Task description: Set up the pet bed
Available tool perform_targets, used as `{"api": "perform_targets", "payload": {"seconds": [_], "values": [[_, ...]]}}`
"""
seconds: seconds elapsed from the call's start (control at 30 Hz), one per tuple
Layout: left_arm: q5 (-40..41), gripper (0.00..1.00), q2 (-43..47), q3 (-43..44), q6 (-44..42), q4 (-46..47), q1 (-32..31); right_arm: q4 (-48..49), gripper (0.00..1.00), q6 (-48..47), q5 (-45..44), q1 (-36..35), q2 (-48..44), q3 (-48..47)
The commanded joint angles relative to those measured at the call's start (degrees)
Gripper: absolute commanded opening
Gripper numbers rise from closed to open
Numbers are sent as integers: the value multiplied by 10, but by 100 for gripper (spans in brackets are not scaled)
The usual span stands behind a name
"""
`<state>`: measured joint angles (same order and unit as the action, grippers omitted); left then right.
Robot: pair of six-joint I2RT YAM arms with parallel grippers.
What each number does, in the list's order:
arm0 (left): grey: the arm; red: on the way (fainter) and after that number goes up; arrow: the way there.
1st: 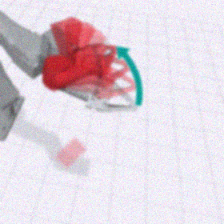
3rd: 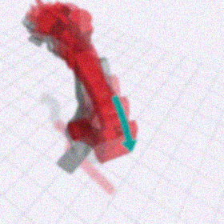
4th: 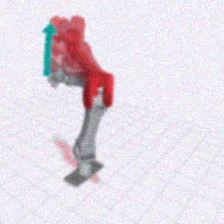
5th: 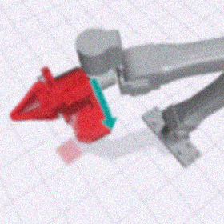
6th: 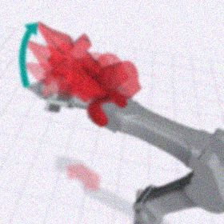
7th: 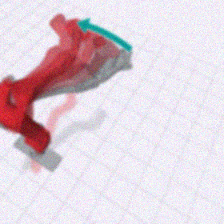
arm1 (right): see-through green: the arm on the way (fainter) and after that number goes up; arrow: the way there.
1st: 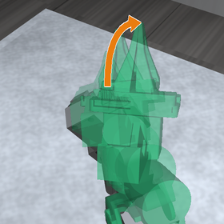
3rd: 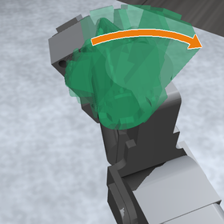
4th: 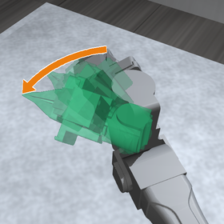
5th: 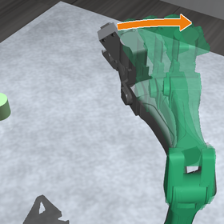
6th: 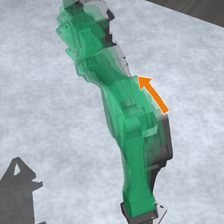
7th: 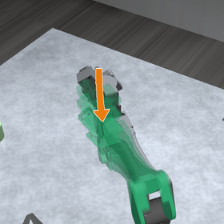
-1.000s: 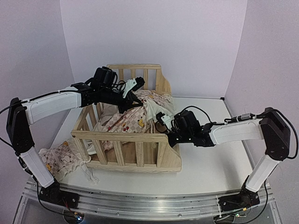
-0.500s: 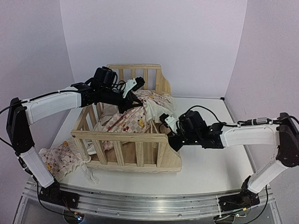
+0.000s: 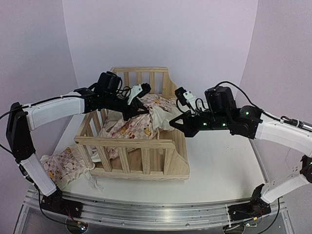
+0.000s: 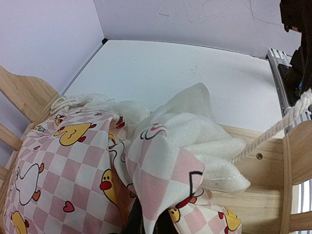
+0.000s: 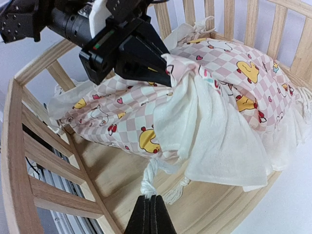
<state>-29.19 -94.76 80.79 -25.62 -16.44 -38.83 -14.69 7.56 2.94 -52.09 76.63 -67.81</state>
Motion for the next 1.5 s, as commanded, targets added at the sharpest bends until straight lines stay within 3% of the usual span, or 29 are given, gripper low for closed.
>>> {"api": "perform_targets", "payload": {"seconds": [0.0,0.23,0.53,0.7,1.03,1.1,1.27,1.47], "values": [[-75,0,23,-6,-41,-12,-1,-24,0,41,39,-12,-13,-52],[-129,0,12,-8,-43,-25,-12,-26,0,90,135,-32,-52,-74],[-151,0,-13,13,-37,-19,-17,-35,0,187,255,-107,-52,-84],[-180,2,-18,38,-63,-42,-18,-45,0,208,269,-156,-44,-88],[-195,3,-20,33,-104,-76,-34,-75,0,222,183,-177,-74,38],[-196,8,-20,35,-114,-81,-37,-76,0,217,169,-179,-75,55],[-189,33,-20,57,-115,-86,-38,-67,0,187,98,-180,-104,108],[-131,50,-20,116,-117,-99,-37,-27,0,150,25,-180,-118,139]]}}
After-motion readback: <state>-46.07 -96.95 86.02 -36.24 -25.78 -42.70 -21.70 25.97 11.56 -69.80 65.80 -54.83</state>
